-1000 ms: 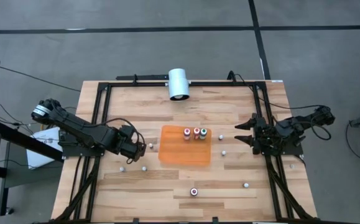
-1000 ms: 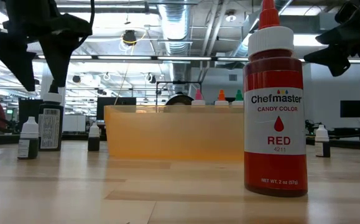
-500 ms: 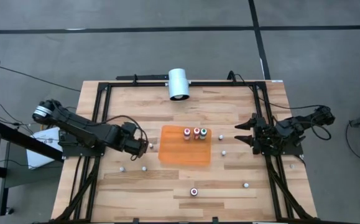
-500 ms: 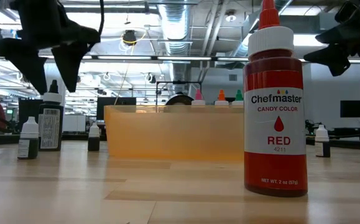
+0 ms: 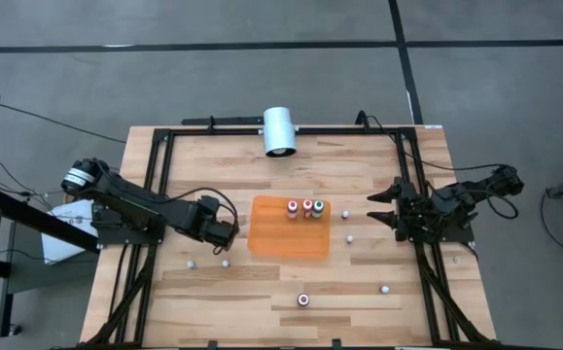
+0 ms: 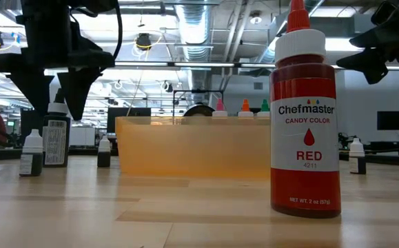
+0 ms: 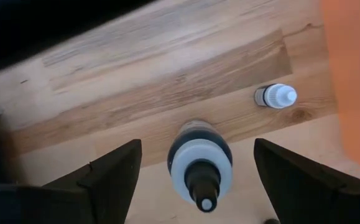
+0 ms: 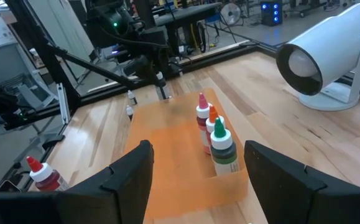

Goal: Pick & Place food coloring
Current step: Put the large black food coloring into the orange bin

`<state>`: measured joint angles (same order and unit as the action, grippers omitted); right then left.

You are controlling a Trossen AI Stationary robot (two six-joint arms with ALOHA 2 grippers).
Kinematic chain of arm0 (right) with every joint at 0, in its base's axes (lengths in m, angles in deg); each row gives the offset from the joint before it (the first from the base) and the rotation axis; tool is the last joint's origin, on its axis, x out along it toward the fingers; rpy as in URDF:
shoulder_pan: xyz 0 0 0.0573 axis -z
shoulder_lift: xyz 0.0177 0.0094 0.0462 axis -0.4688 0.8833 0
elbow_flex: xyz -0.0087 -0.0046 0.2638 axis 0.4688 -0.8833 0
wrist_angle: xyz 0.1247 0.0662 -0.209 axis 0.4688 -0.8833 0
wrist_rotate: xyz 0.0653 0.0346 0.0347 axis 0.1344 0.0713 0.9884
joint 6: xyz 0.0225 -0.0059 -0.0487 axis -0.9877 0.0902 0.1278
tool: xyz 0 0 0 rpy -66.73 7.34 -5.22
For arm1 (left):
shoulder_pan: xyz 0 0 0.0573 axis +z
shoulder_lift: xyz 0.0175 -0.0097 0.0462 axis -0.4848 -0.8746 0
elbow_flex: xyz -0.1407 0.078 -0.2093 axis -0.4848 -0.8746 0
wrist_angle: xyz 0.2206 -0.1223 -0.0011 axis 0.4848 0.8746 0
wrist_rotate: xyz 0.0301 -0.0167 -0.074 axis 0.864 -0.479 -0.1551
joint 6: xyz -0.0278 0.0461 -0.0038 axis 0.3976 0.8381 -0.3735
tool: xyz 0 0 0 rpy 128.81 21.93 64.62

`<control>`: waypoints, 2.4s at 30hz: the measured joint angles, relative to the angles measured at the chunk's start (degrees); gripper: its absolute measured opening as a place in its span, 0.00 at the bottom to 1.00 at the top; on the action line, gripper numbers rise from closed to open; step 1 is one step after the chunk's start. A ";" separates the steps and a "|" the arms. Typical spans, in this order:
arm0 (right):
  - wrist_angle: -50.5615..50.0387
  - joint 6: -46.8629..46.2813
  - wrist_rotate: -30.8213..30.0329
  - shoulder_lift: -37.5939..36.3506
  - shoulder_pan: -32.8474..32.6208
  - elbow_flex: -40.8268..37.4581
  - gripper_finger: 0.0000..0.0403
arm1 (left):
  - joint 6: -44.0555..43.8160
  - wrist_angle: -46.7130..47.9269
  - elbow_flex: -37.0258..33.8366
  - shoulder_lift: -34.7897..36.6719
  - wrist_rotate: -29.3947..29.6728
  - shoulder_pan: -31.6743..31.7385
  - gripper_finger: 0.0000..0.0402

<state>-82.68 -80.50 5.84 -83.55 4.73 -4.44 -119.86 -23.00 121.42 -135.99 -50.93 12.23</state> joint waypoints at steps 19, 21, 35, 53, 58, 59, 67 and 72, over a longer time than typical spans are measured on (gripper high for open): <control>-0.06 -0.02 -0.02 0.00 0.00 0.00 0.59 | 1.09 -0.13 0.00 0.00 -0.02 0.00 0.76; -0.06 -0.02 -0.02 0.00 0.00 0.00 0.59 | 1.03 -0.13 0.00 0.00 -0.03 0.00 0.76; -0.06 0.00 -0.04 0.00 0.00 0.00 0.59 | 0.44 -0.11 0.00 0.00 -0.03 -0.02 0.58; -0.06 -0.04 -0.04 0.00 0.00 -0.02 0.59 | 0.42 -0.11 0.04 0.04 2.02 -0.04 0.30; -0.06 -0.04 -0.04 0.01 0.00 -0.02 0.59 | 0.63 -0.11 0.04 0.07 2.15 -0.02 0.28; -0.07 -0.04 -0.04 0.00 -0.01 -0.02 0.59 | 0.69 -0.11 0.04 0.07 2.21 -0.02 0.29; -0.06 -0.09 -0.04 0.01 -0.01 -0.02 0.59 | 1.89 0.07 0.04 0.07 2.28 -0.02 0.30; -0.06 -0.09 -0.04 0.02 0.00 -0.02 0.59 | 2.99 0.07 0.04 0.07 2.28 -0.02 0.28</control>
<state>-82.74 -80.59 5.80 -83.53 4.73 -4.46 -116.87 -22.93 121.46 -135.93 -48.65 12.21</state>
